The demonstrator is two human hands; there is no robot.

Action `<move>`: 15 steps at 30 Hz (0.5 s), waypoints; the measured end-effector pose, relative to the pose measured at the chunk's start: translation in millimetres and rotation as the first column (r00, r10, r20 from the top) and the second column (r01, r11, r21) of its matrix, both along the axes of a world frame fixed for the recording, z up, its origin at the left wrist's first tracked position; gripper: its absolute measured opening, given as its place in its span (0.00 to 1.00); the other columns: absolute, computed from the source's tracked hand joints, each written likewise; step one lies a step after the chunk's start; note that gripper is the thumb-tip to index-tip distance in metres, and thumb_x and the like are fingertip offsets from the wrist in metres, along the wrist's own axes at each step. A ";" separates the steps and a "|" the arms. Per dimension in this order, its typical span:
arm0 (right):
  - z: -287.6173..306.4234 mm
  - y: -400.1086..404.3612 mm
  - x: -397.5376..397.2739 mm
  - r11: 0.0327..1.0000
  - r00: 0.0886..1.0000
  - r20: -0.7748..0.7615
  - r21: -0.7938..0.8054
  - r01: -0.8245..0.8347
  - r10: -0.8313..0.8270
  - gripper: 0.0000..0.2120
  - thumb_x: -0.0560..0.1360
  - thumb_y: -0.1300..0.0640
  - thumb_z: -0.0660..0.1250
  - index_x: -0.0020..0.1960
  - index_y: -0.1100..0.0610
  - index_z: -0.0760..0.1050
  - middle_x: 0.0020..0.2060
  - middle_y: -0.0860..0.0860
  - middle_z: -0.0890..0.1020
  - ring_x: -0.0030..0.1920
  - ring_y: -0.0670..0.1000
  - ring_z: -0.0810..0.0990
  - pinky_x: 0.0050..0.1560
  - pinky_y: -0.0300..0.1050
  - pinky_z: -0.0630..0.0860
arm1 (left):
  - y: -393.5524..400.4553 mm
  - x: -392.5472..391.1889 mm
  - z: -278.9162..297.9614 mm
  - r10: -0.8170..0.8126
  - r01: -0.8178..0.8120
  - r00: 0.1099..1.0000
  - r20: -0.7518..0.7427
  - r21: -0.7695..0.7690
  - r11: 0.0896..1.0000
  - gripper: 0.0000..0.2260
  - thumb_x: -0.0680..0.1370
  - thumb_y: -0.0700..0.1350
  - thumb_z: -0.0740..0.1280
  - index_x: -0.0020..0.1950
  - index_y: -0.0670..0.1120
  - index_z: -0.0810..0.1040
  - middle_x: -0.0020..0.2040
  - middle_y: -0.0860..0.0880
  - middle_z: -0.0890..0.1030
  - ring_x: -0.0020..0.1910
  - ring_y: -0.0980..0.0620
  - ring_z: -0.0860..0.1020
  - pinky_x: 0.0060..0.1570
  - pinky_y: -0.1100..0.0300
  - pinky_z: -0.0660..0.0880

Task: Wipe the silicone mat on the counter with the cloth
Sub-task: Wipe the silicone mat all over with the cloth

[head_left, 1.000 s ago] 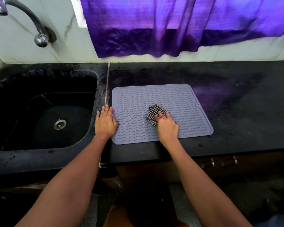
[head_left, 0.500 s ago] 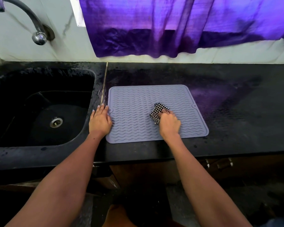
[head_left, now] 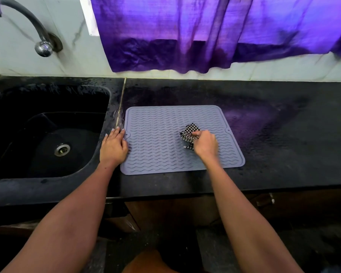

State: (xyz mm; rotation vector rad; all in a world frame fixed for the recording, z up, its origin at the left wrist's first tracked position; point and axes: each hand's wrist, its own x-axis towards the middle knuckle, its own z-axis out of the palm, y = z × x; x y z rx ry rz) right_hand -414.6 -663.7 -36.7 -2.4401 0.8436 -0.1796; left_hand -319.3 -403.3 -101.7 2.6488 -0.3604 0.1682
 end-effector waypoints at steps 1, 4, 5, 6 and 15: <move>-5.2 4.4 -3.9 0.994 1.000 -0.004 -0.109 -0.022 0.022 0.18 0.77 0.64 0.61 0.62 0.49 0.77 0.60 0.55 0.79 0.59 0.57 0.77 0.56 0.49 0.74 | 0.0 0.4 -0.1 0.001 -0.001 1.000 0.000 -0.003 1.000 0.21 0.79 0.41 0.57 0.73 0.41 0.66 0.75 0.41 0.64 0.76 0.45 0.59 0.76 0.50 0.50; -23.2 15.6 -14.8 0.921 0.982 -0.081 -0.342 -0.189 0.172 0.19 0.78 0.66 0.59 0.66 0.54 0.73 0.68 0.54 0.71 0.69 0.57 0.67 0.61 0.52 0.71 | -0.2 0.9 -0.7 0.002 -0.002 1.000 0.001 -0.010 1.000 0.21 0.79 0.41 0.57 0.72 0.41 0.66 0.75 0.42 0.64 0.76 0.45 0.59 0.75 0.50 0.51; -25.9 15.7 -16.2 0.892 0.971 -0.114 -0.385 -0.236 0.208 0.20 0.78 0.67 0.58 0.68 0.55 0.71 0.70 0.54 0.69 0.71 0.57 0.64 0.63 0.52 0.70 | -0.4 1.1 -0.8 0.001 0.000 1.000 0.002 -0.010 1.000 0.21 0.79 0.41 0.57 0.72 0.41 0.66 0.75 0.42 0.64 0.76 0.45 0.59 0.75 0.50 0.51; -26.1 14.3 -16.0 0.876 0.965 -0.141 -0.406 -0.261 0.222 0.20 0.78 0.67 0.57 0.68 0.56 0.71 0.70 0.53 0.69 0.72 0.57 0.64 0.63 0.53 0.70 | 0.2 1.7 -0.6 -0.001 0.001 1.000 0.003 -0.009 1.000 0.21 0.79 0.41 0.57 0.72 0.41 0.66 0.75 0.42 0.64 0.76 0.45 0.59 0.75 0.50 0.51; 18.2 -15.4 9.0 0.987 0.961 -0.226 0.003 -0.163 0.159 0.13 0.78 0.61 0.61 0.57 0.55 0.80 0.57 0.55 0.81 0.57 0.56 0.78 0.57 0.47 0.74 | 3.3 4.0 -3.1 -0.017 0.017 1.000 -0.002 -0.003 1.000 0.20 0.80 0.41 0.57 0.72 0.41 0.67 0.74 0.42 0.64 0.75 0.45 0.59 0.75 0.49 0.51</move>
